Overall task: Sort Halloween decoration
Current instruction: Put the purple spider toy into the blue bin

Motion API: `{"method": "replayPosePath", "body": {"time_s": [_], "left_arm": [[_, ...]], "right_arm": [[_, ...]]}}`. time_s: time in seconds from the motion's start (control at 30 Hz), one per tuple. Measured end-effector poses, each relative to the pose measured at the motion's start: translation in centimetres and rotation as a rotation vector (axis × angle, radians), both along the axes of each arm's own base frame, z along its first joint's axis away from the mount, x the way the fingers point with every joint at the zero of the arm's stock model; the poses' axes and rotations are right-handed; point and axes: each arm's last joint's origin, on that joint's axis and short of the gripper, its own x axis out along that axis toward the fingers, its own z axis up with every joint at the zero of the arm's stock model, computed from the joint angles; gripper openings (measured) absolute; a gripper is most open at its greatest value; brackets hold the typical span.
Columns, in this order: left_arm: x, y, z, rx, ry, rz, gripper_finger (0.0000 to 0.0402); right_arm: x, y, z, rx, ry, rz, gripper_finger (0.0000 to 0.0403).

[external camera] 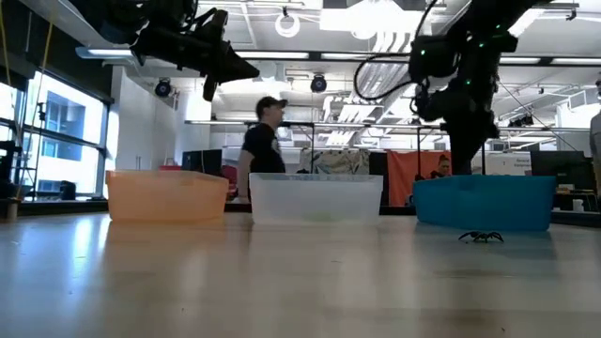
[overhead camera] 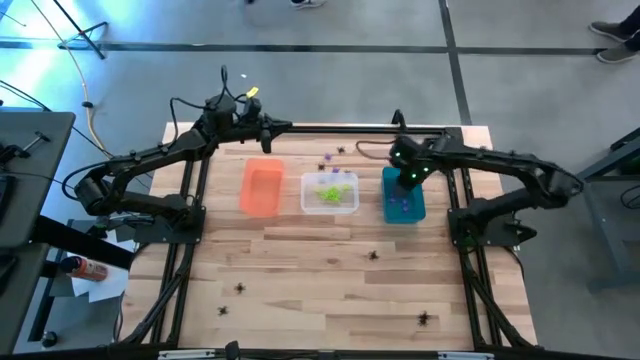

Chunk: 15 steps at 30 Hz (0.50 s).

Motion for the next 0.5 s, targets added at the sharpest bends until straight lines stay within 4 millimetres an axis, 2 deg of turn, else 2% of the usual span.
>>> {"method": "replayPosePath", "body": {"time_s": [0.17,0.5], "left_arm": [[0.0,0.0,0.0,0.001,0.000,0.000,0.0000],[0.0,0.0,0.0,0.001,-0.001,0.000,0.0000]], "right_arm": [[1.2,-0.2,-2.4,0.026,0.110,0.143,0.0000],[2.6,-1.4,-6.2,0.042,0.234,0.132,0.0000]]}}
